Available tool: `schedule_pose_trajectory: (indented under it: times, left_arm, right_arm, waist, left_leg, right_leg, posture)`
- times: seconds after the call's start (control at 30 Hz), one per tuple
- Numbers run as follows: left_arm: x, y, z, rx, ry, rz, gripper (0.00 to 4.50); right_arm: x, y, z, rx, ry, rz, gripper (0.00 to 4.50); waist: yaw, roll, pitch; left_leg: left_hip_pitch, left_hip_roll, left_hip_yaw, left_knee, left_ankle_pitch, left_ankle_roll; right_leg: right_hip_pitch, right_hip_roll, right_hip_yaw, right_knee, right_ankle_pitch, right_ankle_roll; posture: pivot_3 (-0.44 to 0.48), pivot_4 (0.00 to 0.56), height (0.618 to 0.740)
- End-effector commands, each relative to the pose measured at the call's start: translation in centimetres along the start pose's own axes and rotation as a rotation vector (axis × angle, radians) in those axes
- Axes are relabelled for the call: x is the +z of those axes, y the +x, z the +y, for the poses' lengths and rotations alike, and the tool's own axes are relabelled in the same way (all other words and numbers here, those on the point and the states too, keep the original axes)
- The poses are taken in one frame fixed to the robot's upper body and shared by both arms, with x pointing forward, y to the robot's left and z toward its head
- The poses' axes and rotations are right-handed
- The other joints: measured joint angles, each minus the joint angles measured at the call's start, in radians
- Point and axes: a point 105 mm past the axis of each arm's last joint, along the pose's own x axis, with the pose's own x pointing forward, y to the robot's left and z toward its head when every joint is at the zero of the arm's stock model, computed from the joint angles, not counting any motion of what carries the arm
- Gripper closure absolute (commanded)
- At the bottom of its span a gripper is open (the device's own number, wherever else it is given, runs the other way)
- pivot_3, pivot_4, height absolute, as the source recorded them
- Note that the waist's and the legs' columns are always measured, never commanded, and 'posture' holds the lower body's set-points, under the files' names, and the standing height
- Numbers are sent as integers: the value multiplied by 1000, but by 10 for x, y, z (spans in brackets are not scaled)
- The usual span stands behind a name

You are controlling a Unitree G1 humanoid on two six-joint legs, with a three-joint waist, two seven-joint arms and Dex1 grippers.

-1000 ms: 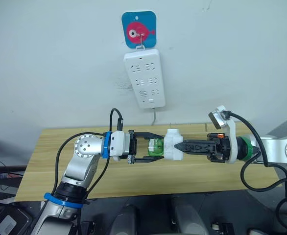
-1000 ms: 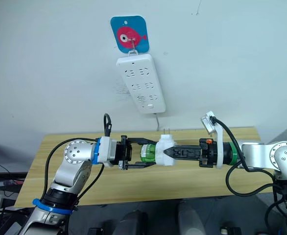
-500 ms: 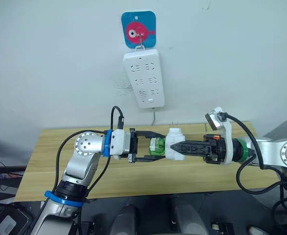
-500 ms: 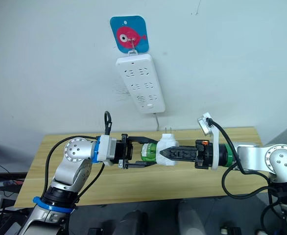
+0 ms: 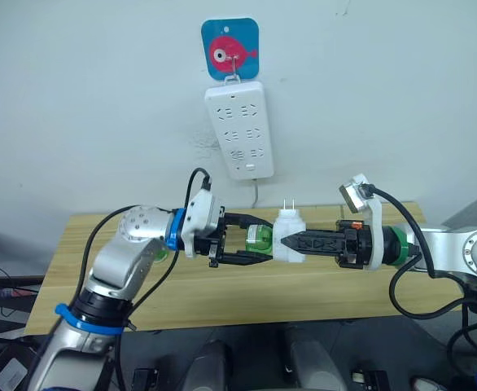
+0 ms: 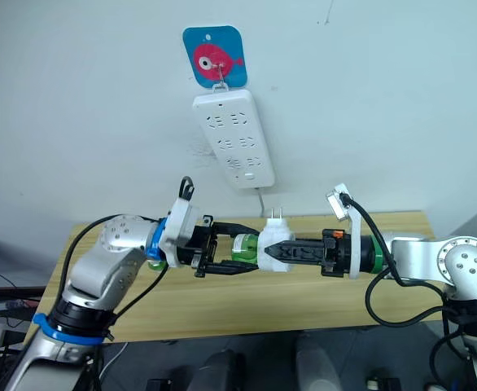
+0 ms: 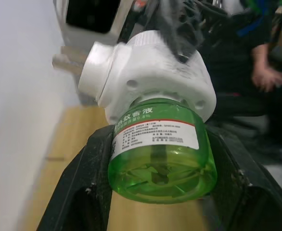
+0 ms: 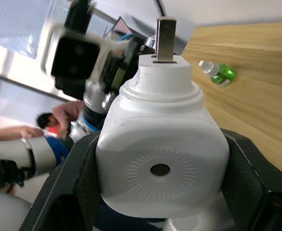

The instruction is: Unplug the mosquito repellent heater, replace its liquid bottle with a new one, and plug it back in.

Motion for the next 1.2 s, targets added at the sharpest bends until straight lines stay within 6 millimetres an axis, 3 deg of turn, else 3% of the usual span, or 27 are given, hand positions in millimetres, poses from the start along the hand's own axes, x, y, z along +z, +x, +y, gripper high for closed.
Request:
schedule_pose_trajectory:
  times: [0.03, 0.1, 0.27, 0.47, 0.5, 0.67, 0.77, 1.07, 1.2]
  left_arm:
    - [4, -8, -13, -106, -362, 80, 2235]
    - [9, -12, -12, -122, -423, 80, 2235]
    - [16, -10, 1, -68, -301, 28, 2235]
    - [6, -9, 3, 47, 143, -12, 424]
    - [0, -11, 3, 71, 230, -7, 389]
    - [-18, -21, -5, 155, 578, -44, 389]
    - [-13, -18, -5, 202, 686, -111, 389]
    - [-6, 3, -1, 176, 747, -196, 389]
    - [-3, 8, 0, 143, 741, -203, 1235]
  right_arm:
    - [1, 4, 32, 100, -167, 50, 1526]
    - [2, 4, 34, 103, -192, 50, 1526]
    - [4, 5, 32, 91, -178, 15, 1526]
    - [9, -5, 21, 42, -73, -62, 1526]
    - [9, -8, 18, 31, -53, -73, 1526]
    - [8, -18, 11, -8, 24, -108, 1526]
    - [5, -20, 10, -19, 34, -105, 1526]
    - [-1, -16, 12, -18, 26, -83, 1526]
    - [-2, -16, 12, -19, 22, -79, 1526]
  waist:
    - [-4, 0, 2]
    - [-8, 0, 3]
    - [-4, -1, 4]
    - [-1, -1, 4]
    - [-1, -1, 4]
    - [9, -1, 4]
    - [11, -1, 4]
    - [9, -1, 4]
    - [8, -1, 5]
  left_leg:
    - [0, 0, 0, 0, 0, 0]
    - [0, 0, 0, -1, 0, 0]
    - [-1, -1, 0, -1, 0, 0]
    - [-2, 0, 0, -2, 0, 0]
    - [-2, 0, 1, -3, 0, 0]
    - [-2, 0, 2, -2, 0, 0]
    - [-2, -1, 2, -1, 0, 0]
    - [-2, -1, 2, 0, 0, 0]
    - [-2, -1, 2, 0, 0, 0]
  right_leg:
    - [0, 0, 0, 0, 0, 1]
    - [0, 1, -2, 0, -1, 1]
    - [-2, -4, 0, -1, 1, -2]
    - [-3, -7, 1, -2, 1, -2]
    - [-3, -8, 2, -2, 1, -2]
    - [-3, -8, 2, -4, 1, -3]
    - [-2, -8, 2, -4, 1, -3]
    - [-1, -7, 2, -3, 2, -2]
    - [-1, -7, 2, -3, 2, -2]
  posture:
    - [-171, 214, 740]
    - [-171, 214, 740]
    - [-171, 214, 740]
    - [-190, 218, 740]
    - [-190, 218, 740]
    - [-187, 217, 740]
    - [-187, 217, 740]
    - [-189, 215, 740]
    - [-192, 215, 740]
